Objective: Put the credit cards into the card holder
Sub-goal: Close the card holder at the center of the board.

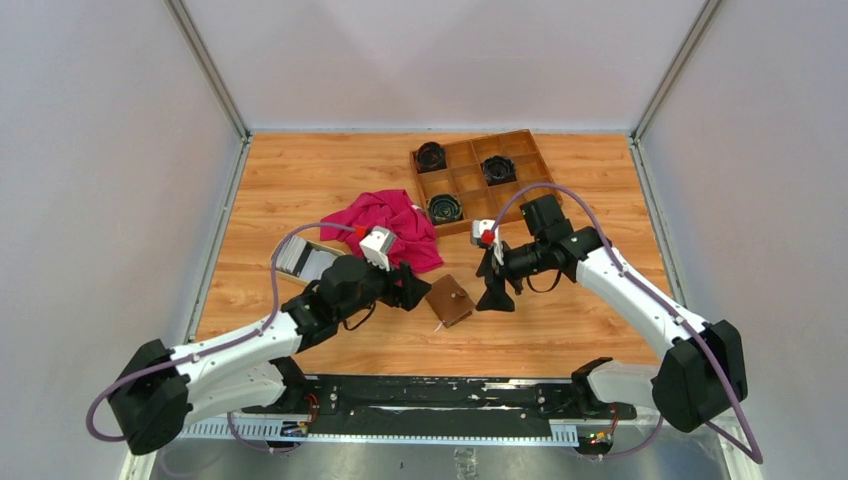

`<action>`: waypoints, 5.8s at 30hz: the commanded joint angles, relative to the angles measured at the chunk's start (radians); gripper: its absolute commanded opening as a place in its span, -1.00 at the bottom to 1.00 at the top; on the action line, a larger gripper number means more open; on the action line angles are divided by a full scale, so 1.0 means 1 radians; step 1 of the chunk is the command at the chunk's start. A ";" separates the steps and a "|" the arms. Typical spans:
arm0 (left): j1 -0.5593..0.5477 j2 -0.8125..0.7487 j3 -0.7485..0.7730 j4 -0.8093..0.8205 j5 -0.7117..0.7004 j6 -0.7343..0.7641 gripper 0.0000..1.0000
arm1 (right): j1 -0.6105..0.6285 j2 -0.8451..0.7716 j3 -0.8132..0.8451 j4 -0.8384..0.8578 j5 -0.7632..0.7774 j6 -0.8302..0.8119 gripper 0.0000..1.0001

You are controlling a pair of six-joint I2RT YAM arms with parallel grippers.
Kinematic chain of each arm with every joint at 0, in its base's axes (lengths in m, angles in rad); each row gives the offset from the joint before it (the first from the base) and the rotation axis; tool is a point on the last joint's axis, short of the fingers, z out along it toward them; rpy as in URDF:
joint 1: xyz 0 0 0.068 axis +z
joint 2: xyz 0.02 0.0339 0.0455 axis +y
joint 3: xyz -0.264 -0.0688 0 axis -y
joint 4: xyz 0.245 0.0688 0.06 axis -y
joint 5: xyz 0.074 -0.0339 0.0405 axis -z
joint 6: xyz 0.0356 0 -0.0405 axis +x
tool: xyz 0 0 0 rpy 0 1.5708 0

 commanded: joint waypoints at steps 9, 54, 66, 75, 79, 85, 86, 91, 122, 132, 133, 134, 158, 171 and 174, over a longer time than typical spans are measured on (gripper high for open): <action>0.056 -0.078 -0.121 0.067 0.008 0.115 0.82 | 0.059 0.117 0.030 0.071 0.146 0.064 0.61; 0.117 0.564 0.035 0.287 0.270 0.065 0.16 | 0.212 0.461 0.205 0.063 0.421 0.200 0.04; 0.117 0.574 0.016 0.326 0.302 0.037 0.14 | 0.219 0.489 0.222 0.048 0.434 0.206 -0.23; 0.117 0.570 -0.001 0.355 0.324 0.015 0.09 | 0.217 0.487 0.225 0.038 0.439 0.206 -0.93; 0.117 0.562 -0.022 0.381 0.331 -0.008 0.07 | 0.210 0.472 0.225 0.031 0.432 0.203 -0.99; 0.115 0.561 -0.069 0.464 0.349 -0.075 0.05 | 0.187 0.479 0.223 0.019 0.364 0.208 -1.00; 0.114 0.562 -0.075 0.481 0.351 -0.089 0.04 | 0.187 0.483 0.223 0.017 0.360 0.210 -1.00; 0.099 0.574 -0.091 0.534 0.345 -0.124 0.00 | 0.188 0.499 0.224 0.015 0.339 0.213 -1.00; 0.088 0.627 -0.094 0.586 0.350 -0.156 -0.04 | 0.246 0.540 0.220 0.003 0.308 0.204 -1.00; 0.087 0.635 -0.093 0.587 0.347 -0.156 -0.05 | 0.250 0.534 0.217 0.002 0.315 0.196 -1.00; 0.088 0.637 -0.093 0.587 0.347 -0.157 -0.05 | 0.253 0.539 0.218 -0.001 0.312 0.192 -1.00; 0.087 0.638 -0.092 0.587 0.346 -0.158 -0.05 | 0.257 0.542 0.219 -0.004 0.311 0.190 -1.00; 0.087 0.690 -0.085 0.587 0.319 -0.181 -0.25 | 0.320 0.582 0.209 -0.048 0.340 0.139 -1.00; 0.088 0.597 -0.112 0.585 0.295 -0.195 -0.14 | 0.309 0.547 0.196 -0.015 0.358 0.173 -1.00; 0.088 0.510 -0.128 0.549 0.263 -0.197 -0.07 | 0.266 0.519 0.193 -0.010 0.341 0.172 -1.00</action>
